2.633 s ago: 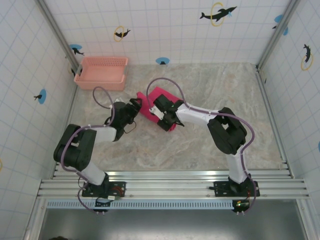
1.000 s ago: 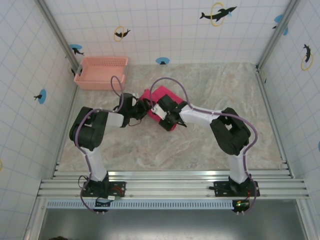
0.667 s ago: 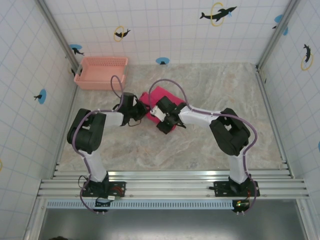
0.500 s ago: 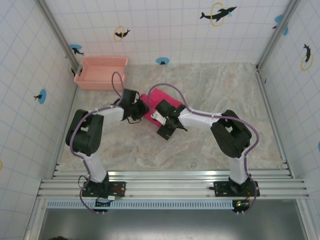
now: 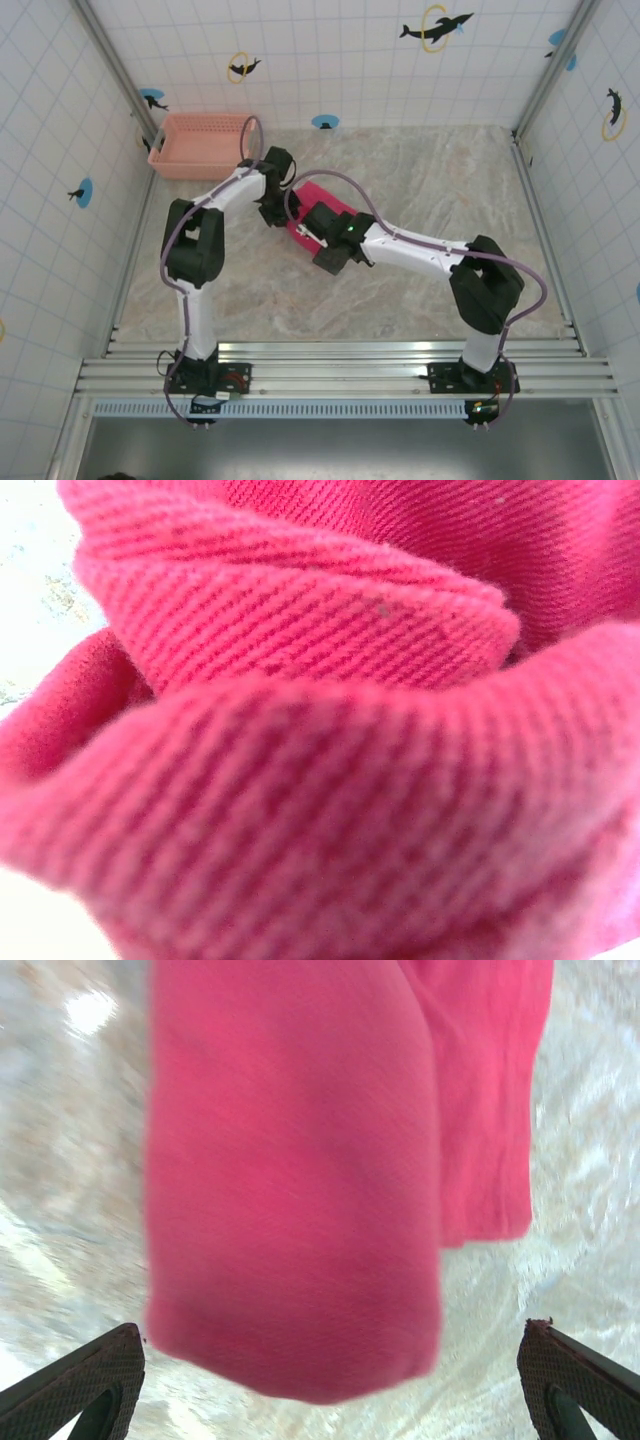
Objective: Roll up the long pants
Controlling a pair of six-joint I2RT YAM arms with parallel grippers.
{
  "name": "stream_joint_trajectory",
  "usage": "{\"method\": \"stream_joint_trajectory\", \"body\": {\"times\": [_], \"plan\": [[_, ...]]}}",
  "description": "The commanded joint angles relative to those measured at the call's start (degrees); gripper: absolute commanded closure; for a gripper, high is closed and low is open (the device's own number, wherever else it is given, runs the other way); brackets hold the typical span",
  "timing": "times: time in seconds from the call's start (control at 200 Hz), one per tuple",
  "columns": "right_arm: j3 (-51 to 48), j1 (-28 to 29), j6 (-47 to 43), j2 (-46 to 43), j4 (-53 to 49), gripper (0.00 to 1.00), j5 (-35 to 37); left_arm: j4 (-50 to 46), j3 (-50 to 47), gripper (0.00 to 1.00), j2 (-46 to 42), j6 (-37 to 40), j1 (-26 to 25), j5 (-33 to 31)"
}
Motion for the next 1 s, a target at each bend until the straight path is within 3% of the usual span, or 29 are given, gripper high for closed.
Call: {"method": "stream_joint_trajectory", "body": {"times": [0.0,0.285,0.485,0.691,0.826,0.996], "plan": [[4.36,2.82,-0.86,2.7,2.75,0.01,1.48,-20.35,0.69,1.0,8.94,-2.0,-0.53,-2.38],[7.18,5.68,-2.59,9.39,3.86,0.01,5.24,-31.72,9.98,1.0,17.34,-8.15,-0.53,-0.02],[10.4,5.67,-6.89,17.61,4.8,0.01,22.6,-41.23,20.4,1.0,23.62,-6.33,-0.69,-0.5],[10.08,5.42,-7.81,21.98,5.65,0.0,26.77,-41.19,19.09,1.0,23.48,-5.76,-0.46,-0.86],[5.61,6.08,-6.68,22.56,7.03,0.07,29.66,-40.61,18.6,1.0,23.43,-5.46,-0.4,-0.79],[3.37,5.22,-5.3,25.28,8.29,0.07,34.75,-40.18,18.34,1.0,22.99,-4.87,-0.31,-0.76]]}}
